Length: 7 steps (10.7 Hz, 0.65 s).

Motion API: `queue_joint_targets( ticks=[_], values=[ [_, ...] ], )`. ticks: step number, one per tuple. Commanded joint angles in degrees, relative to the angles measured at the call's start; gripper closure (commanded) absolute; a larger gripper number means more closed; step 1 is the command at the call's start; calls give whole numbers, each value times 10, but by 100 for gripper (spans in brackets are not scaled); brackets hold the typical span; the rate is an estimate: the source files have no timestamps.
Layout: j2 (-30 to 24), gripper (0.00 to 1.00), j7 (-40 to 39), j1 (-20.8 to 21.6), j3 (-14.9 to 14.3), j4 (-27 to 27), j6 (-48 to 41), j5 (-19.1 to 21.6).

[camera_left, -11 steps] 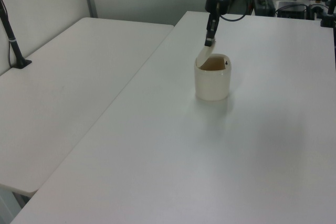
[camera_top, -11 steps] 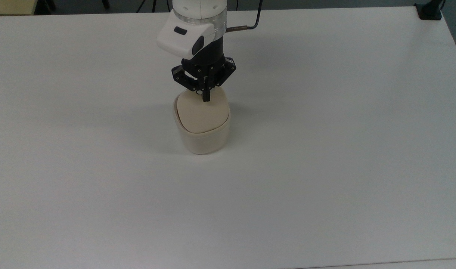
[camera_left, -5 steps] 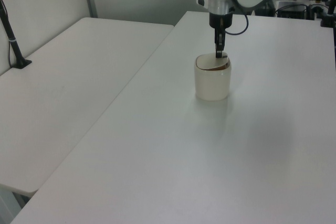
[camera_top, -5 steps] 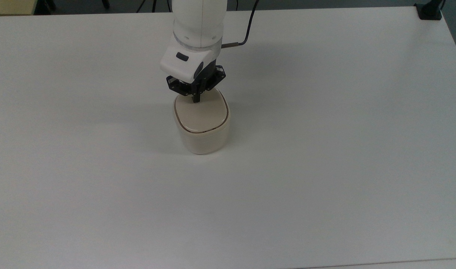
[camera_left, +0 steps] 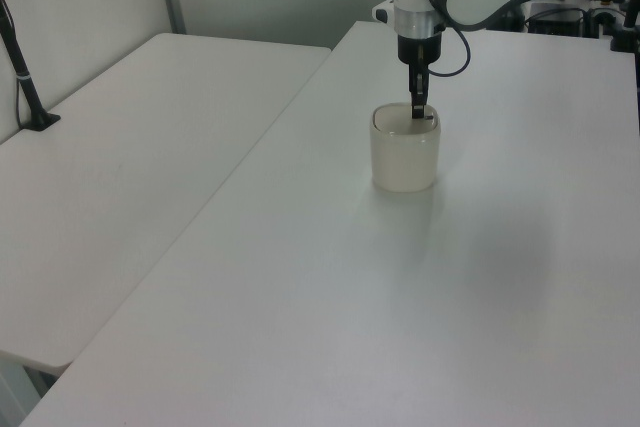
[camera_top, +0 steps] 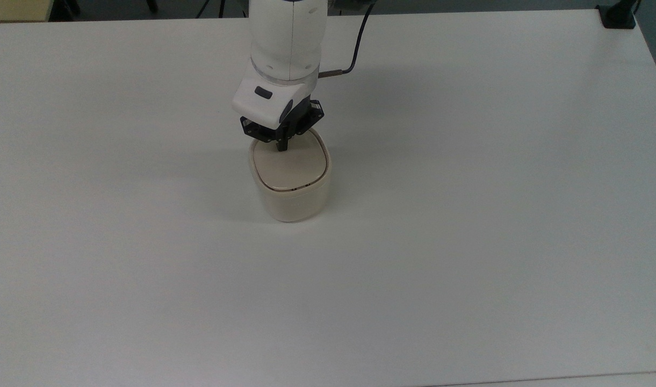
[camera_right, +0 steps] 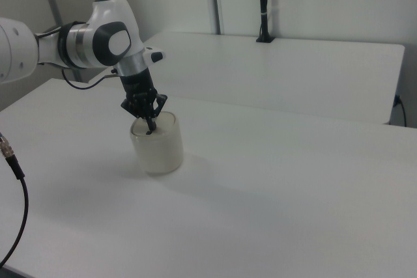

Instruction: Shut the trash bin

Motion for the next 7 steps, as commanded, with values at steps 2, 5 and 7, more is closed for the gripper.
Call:
queue_joint_targets(
  ticks=[2,5,7],
  values=[
    [-32,100,10,-9,-5,7,-19,2],
    [-83,97,25,-29,-5,7,-65,2],
    [-115,91,26,-51,-4,6,-95,2]
  ],
)
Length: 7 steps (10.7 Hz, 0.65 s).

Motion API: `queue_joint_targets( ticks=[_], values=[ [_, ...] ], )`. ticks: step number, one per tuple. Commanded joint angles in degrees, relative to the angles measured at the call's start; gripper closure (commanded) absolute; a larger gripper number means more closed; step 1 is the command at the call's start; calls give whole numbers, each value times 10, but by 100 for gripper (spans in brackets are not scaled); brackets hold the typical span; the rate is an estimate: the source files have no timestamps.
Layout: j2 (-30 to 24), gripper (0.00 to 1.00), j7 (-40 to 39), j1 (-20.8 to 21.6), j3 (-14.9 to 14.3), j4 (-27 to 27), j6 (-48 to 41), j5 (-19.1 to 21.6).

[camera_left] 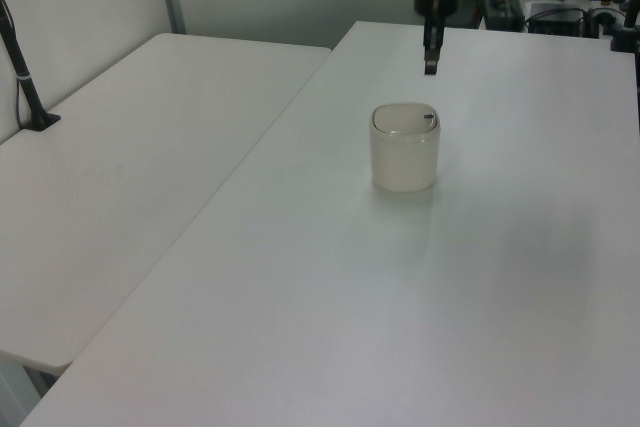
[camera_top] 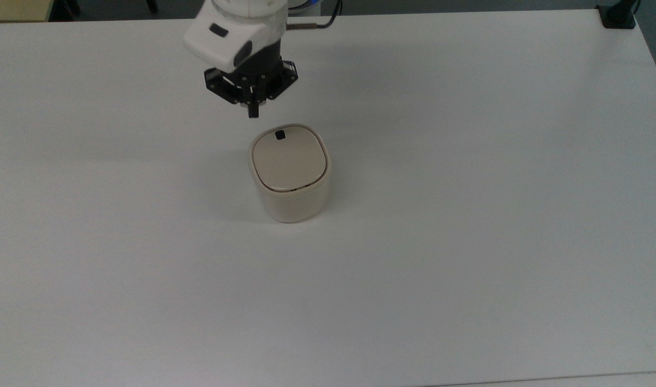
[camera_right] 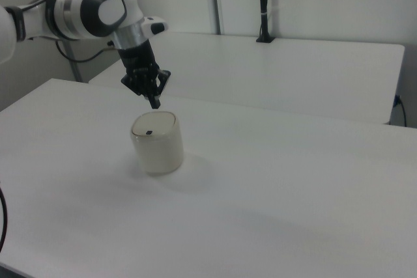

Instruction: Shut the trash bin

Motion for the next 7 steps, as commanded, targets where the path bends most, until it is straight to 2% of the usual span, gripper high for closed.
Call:
queue_joint_targets(
  ticks=[1,5,7],
  values=[
    [-57,90,22,-28,-1,-11,-51,3],
    [-94,89,48,-54,-2,-13,-82,10],
    [-104,88,60,-69,-3,-14,-83,50]
  ],
)
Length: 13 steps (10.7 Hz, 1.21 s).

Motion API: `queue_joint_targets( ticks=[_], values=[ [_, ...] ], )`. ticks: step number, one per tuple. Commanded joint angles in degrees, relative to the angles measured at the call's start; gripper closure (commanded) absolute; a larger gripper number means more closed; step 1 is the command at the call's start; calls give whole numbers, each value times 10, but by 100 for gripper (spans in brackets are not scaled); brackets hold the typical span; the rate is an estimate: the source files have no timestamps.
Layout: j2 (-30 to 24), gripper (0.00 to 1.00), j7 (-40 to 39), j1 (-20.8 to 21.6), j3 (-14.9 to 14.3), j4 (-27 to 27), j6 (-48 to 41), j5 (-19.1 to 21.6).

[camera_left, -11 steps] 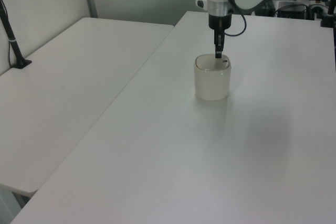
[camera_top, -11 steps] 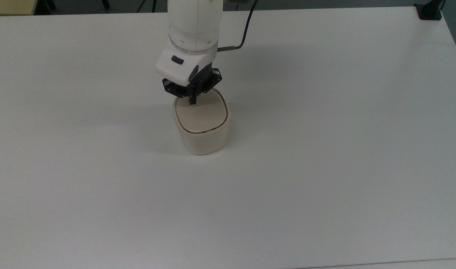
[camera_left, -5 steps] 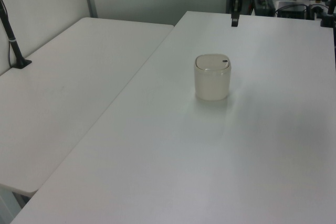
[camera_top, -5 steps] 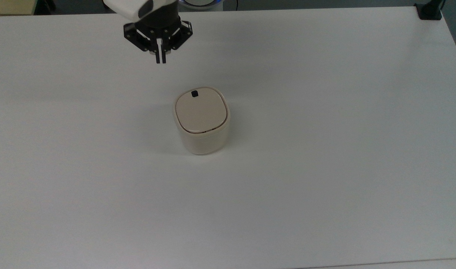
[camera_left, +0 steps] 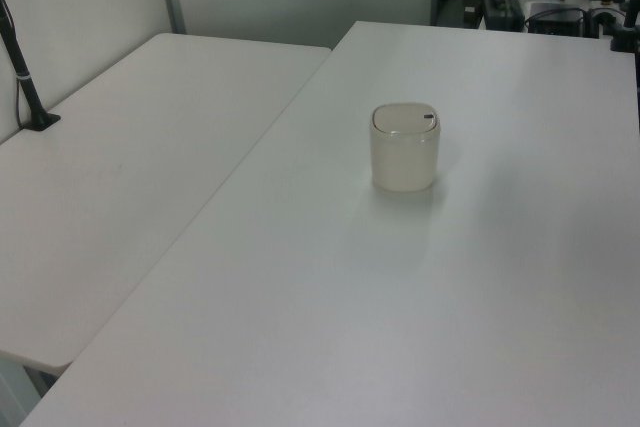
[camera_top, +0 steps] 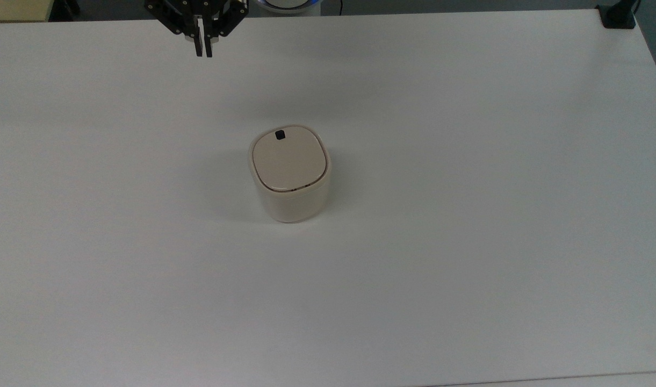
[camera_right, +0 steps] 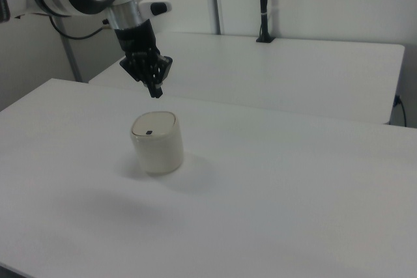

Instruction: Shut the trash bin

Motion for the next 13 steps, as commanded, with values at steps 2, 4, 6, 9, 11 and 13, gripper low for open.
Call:
queue_joint_targets(
  ticks=[2,4,6,9,11,13],
  values=[
    [-28,77,50,-10,1,-15,-28,37],
    [-35,22,63,-9,3,-12,-31,36],
    [-33,0,62,-7,6,-13,-35,28],
    [-33,0,61,-5,6,-13,-35,17],
    [-33,0,61,-5,6,-13,-35,12],
    [-33,0,61,-6,6,-13,-35,11]
  ],
)
